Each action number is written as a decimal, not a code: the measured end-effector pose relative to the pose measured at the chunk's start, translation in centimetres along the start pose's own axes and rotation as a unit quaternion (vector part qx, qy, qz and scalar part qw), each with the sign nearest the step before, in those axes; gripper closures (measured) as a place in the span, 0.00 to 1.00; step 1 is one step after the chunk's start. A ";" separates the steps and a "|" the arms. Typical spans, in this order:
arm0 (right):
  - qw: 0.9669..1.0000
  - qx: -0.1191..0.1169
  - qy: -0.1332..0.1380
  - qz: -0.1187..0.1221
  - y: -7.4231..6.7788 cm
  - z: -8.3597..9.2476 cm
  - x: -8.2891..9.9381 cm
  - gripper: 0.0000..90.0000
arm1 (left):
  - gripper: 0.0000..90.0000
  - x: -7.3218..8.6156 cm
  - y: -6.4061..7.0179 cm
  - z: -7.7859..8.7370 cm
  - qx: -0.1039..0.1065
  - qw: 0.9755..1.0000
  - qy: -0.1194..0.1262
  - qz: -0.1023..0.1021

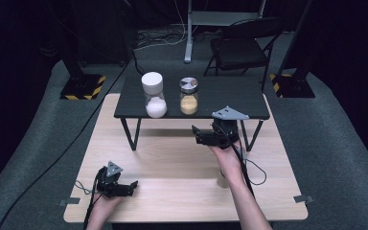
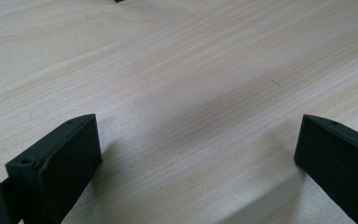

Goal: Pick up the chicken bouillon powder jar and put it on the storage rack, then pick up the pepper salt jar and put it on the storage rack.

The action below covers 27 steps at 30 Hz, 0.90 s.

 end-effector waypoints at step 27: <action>1.000 0.014 -0.008 -0.012 1.7 0.8 4.7 0.09 | 0.00 0.0 0.0 0.0 -0.001 1.000 0.001 0.001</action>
Point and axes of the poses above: each handheld gripper's, and its own axes: z roughly backward along the jaws, x roughly out of its underside, y roughly to its right, the point moved 7 cm from there along -z, roughly forward along the jaws, and after that the axes turned 15 degrees about x, right-handed, at the moved point
